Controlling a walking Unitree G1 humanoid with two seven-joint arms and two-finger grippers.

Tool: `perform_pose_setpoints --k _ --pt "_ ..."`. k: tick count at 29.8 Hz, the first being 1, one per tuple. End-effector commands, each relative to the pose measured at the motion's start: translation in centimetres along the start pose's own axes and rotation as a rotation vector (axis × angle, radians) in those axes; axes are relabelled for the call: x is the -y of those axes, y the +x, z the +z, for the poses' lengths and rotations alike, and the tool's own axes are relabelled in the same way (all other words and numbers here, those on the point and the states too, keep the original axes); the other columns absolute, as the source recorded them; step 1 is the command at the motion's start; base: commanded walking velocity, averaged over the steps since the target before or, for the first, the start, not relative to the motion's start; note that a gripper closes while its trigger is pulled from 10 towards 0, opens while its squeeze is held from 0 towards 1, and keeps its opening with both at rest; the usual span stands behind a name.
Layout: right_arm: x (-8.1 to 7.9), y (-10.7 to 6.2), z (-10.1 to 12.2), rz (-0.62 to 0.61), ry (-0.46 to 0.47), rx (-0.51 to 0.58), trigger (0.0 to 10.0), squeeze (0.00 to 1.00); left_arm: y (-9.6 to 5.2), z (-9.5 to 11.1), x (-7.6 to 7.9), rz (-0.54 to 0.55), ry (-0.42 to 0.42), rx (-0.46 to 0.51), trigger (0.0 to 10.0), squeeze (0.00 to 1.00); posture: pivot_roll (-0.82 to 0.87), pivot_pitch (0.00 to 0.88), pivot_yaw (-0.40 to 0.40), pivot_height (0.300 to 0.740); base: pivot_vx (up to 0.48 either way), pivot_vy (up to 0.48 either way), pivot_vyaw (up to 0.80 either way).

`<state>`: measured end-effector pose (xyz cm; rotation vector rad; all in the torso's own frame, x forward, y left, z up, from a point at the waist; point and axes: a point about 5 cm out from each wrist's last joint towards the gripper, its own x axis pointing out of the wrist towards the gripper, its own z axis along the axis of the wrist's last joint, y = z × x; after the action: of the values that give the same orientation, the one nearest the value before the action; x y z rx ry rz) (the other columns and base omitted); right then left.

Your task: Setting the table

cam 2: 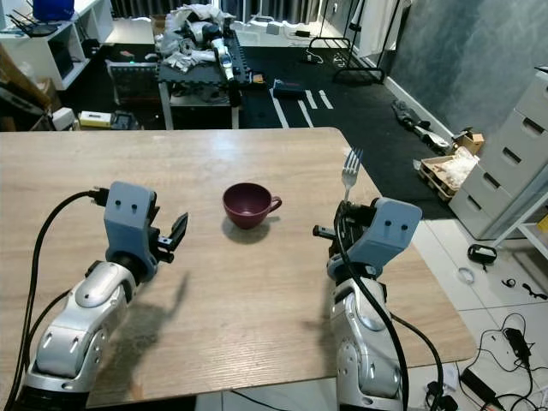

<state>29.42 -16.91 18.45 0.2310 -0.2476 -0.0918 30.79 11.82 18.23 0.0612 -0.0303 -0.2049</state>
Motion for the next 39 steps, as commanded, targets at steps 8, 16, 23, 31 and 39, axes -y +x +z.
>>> perform_pose_setpoints --k 8,16,23,31,39 --pt "0.18 -0.06 -0.55 0.001 -0.009 -0.018 10.0 0.0 0.17 -0.14 0.11 0.001 0.003 0.0 10.0 0.0 -0.03 0.0 0.064 0.74 0.0 0.0 0.0" --pt "0.01 0.16 -0.45 0.01 -0.009 -0.015 10.0 0.0 0.08 -0.41 0.03 0.006 0.005 -0.006 10.0 0.0 -0.04 0.0 0.06 0.74 0.0 0.0 0.0" --pt "0.07 0.27 -0.32 0.013 -0.012 -0.012 10.0 0.0 0.27 -0.3 0.08 0.009 0.005 -0.002 10.0 0.0 -0.04 0.0 0.06 0.74 0.0 0.0 0.0" --pt "0.02 0.32 -0.36 0.014 -0.011 -0.011 10.0 0.0 0.28 -0.25 0.03 0.013 -0.012 0.004 10.0 0.0 -0.03 0.0 0.056 0.74 0.0 0.0 0.0" --pt "-0.06 0.4 -0.41 0.017 -0.01 -0.012 10.0 0.0 0.21 -0.25 -0.04 0.012 -0.002 0.007 10.0 0.0 -0.03 0.0 0.055 0.74 -0.036 0.0 0.0"
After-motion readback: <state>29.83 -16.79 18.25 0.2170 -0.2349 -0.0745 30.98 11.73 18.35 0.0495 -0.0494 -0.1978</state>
